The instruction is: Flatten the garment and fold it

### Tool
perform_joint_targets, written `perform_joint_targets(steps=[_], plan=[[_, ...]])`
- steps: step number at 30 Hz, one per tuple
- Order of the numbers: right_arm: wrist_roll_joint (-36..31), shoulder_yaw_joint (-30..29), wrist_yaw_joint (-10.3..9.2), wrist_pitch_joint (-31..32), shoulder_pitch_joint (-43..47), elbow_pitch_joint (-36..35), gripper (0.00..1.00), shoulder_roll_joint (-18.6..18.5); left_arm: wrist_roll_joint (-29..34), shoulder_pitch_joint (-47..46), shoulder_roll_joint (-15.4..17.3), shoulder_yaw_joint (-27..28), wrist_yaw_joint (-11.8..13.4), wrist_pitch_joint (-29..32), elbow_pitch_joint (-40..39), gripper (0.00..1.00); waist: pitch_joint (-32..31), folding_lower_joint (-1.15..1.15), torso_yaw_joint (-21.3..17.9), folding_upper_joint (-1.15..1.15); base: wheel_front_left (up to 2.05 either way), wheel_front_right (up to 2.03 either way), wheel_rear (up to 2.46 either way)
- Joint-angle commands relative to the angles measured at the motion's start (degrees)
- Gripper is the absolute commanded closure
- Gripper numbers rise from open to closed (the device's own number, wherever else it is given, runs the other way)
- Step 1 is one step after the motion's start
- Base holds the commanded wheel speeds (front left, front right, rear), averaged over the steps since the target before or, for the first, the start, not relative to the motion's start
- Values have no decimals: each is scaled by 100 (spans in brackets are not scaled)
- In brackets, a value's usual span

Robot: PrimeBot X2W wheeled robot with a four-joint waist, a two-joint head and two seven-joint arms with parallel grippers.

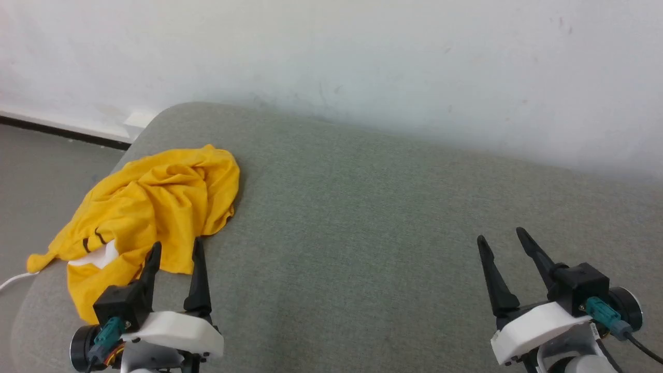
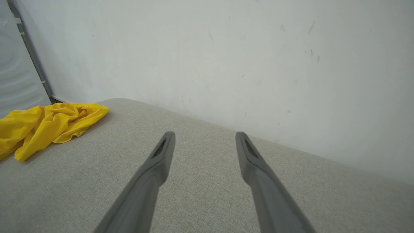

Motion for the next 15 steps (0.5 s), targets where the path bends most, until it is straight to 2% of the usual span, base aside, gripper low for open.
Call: perform_joint_targets(steps=[1,15], plan=[[-7,23,-6,-28,15,-19,0,9,-61,43,-11,24,7,-59,19,0,27,0,135,0,0,0,0],[-203,74,-7,87,36,-284,0,11,-353,-18,-14,91,101,-227,-4,0,211,0,557,0,0,0,0]])
